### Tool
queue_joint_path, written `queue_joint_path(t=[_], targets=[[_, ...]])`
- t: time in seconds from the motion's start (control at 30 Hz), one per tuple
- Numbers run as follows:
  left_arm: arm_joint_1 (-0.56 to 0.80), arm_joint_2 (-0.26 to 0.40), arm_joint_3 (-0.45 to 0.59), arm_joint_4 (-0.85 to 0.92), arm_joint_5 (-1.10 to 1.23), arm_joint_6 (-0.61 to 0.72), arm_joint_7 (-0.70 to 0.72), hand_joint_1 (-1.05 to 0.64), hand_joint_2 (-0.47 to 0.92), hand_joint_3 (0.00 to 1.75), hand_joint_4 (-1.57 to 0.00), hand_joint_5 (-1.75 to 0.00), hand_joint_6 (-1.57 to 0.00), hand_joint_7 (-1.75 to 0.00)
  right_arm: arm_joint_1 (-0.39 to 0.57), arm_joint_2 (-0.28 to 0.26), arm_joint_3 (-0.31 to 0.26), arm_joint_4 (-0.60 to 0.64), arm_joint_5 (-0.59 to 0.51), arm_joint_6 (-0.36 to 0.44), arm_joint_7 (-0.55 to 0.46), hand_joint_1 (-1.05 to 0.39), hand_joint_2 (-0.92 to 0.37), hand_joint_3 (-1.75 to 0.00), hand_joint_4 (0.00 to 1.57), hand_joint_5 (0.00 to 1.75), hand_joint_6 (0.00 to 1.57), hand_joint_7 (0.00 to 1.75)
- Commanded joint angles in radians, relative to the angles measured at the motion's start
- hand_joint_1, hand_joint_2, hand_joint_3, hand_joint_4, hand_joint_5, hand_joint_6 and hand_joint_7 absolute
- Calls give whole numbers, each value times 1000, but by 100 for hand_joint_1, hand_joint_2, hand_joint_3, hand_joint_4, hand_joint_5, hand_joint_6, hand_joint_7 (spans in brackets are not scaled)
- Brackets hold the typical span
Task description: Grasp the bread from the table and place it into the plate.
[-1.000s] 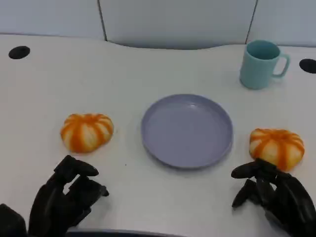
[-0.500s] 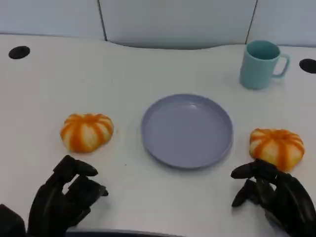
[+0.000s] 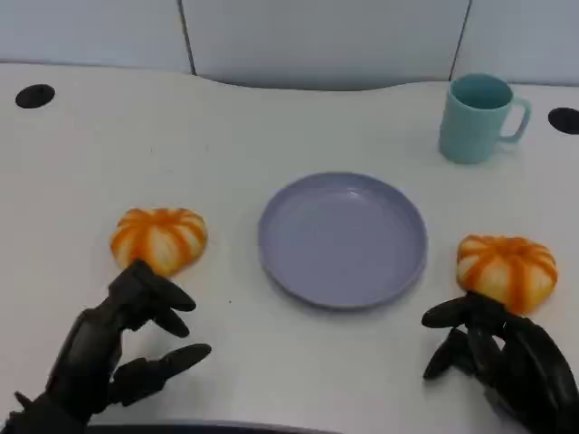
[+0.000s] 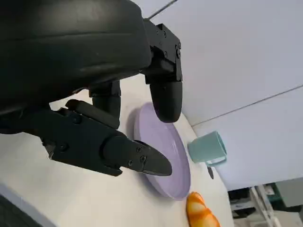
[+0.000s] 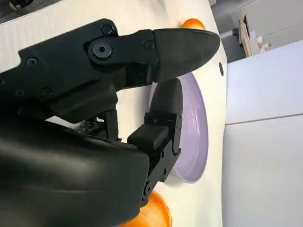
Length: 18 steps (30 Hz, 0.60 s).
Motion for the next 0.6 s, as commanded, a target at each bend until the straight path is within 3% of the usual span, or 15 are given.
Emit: queue_joint_path(t=[0.03, 0.1, 0.33, 0.43, 0.6], targets=[[7, 84, -3, -125, 235, 6, 177, -46, 92, 12, -18, -158, -26, -114, 2, -6, -3, 2, 5, -5, 0, -37, -92, -36, 61, 151, 62, 110], [14, 114, -9, -177, 325, 29, 241, -47, 92, 13, -17, -152, -28, -99, 1, -4, -5, 9, 10, -20, 9, -38, -92, -36, 61, 152, 62, 110], [2, 245, -47, -362, 624, 167, 406, -50, 92, 15, -12, -102, -39, -33, 5, -2, -3, -1, 8, -3, 2, -38, -92, -36, 63, 152, 63, 111], [-17, 294, -75, -423, 699, 251, 414, -56, 92, 14, -10, -86, -43, -18, 7, -3, 1, -5, -2, -3, -11, -38, -92, -36, 61, 152, 63, 111], [-57, 356, -126, -476, 743, 368, 380, -70, 92, 9, -17, -40, -37, -1, 7, -2, 2, -6, 0, -3, -13, -38, -92, -36, 62, 152, 63, 111]])
